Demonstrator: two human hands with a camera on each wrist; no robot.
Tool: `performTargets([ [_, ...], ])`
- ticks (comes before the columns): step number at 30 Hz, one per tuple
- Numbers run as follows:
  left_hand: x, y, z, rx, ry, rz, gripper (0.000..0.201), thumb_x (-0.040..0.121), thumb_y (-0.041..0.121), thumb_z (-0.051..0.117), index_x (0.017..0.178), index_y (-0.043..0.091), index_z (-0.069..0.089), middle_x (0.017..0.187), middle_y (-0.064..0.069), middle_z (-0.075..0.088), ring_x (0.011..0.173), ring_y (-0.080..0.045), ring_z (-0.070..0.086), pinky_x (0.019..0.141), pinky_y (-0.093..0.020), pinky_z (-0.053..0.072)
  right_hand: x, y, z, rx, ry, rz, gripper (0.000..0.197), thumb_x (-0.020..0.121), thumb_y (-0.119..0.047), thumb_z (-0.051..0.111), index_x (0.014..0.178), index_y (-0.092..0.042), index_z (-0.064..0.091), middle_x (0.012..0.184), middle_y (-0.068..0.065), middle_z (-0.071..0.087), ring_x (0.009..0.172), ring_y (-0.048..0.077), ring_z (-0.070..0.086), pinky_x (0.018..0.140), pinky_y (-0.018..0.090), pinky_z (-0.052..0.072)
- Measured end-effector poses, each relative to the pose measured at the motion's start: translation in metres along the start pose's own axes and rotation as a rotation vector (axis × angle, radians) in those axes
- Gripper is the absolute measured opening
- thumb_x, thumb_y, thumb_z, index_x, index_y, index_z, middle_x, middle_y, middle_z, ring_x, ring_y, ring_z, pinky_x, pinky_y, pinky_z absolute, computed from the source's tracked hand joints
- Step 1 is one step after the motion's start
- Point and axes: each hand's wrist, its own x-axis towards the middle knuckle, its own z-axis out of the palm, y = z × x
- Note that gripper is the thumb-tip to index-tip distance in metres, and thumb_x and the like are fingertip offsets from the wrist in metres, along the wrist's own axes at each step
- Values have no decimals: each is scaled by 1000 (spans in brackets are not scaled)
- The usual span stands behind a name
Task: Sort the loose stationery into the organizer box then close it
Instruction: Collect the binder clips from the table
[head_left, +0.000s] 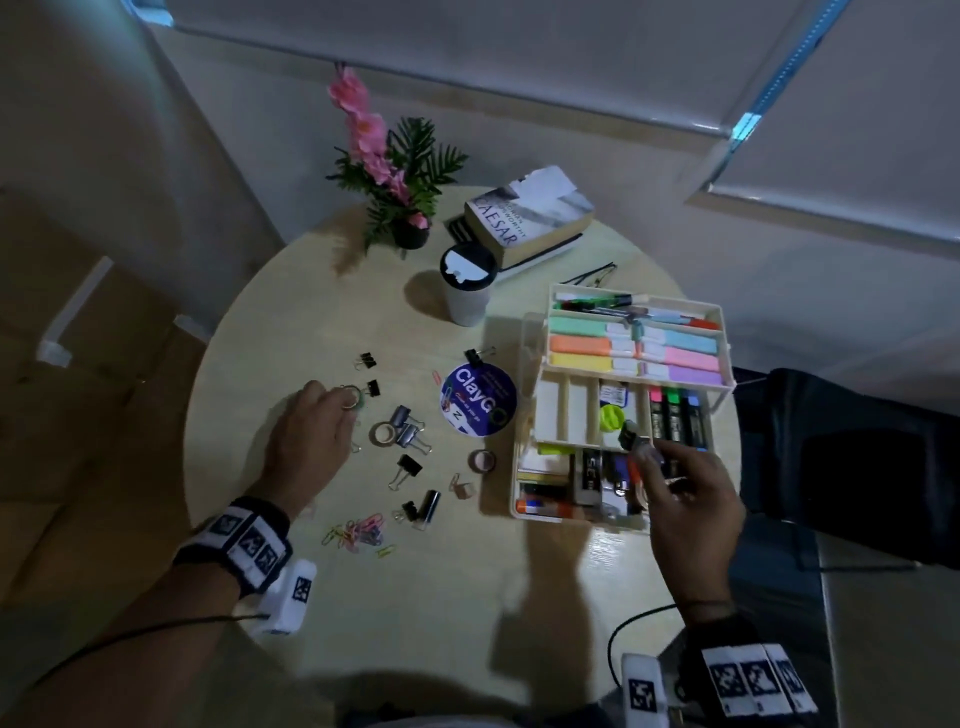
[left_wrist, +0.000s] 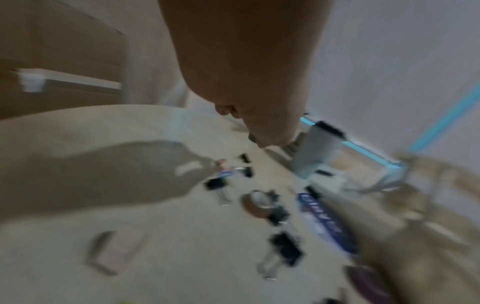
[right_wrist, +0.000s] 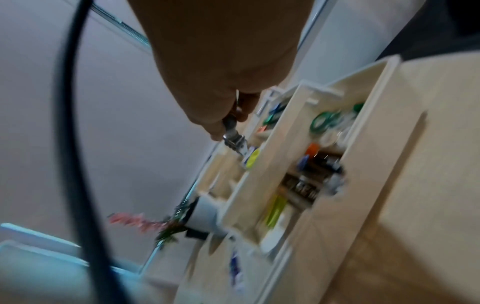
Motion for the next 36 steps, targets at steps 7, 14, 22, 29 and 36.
performTargets([
  [7, -14, 182, 4, -213, -109, 371, 20, 101, 27, 63, 118, 22, 72, 104, 2, 66, 81, -14, 61, 64, -24, 40, 37, 56, 10, -159, -45, -27, 19, 88, -12, 81, 103, -13, 70, 104, 3, 62, 86, 16, 62, 79, 39, 58],
  [14, 20, 258, 33, 160, -259, 287, 16, 96, 10, 56, 98, 20, 68, 91, -1, 67, 81, -27, 68, 56, -32, 39, 41, 60, 13, -192, -216, -29, 22, 91, -20, 79, 112, -13, 72, 115, 3, 64, 96, 21, 66, 84, 37, 58],
  [22, 33, 280, 37, 281, -243, 120, 22, 97, 7, 53, 105, 18, 71, 100, -7, 76, 91, -31, 73, 64, -36, 50, 62, 62, 17, -181, -302, -2, 19, 92, -10, 76, 111, -9, 76, 125, 10, 58, 104, 20, 59, 93, 22, 46],
  [29, 4, 262, 25, -173, -220, 30, 34, 90, 19, 61, 117, 20, 40, 74, 3, 56, 62, -15, 55, 48, -25, 31, 59, 46, 31, -269, -340, -313, 36, 85, 1, 72, 120, -7, 73, 120, 10, 67, 108, 28, 60, 90, 39, 53],
  [36, -4, 230, 37, -249, -144, 186, 37, 95, -3, 65, 124, 15, 52, 122, -1, 45, 89, -8, 52, 71, -15, 42, 63, 11, 81, -522, -693, -446, 67, 85, -13, 34, 151, -13, 47, 151, 5, 52, 111, 30, 49, 82, 46, 53],
])
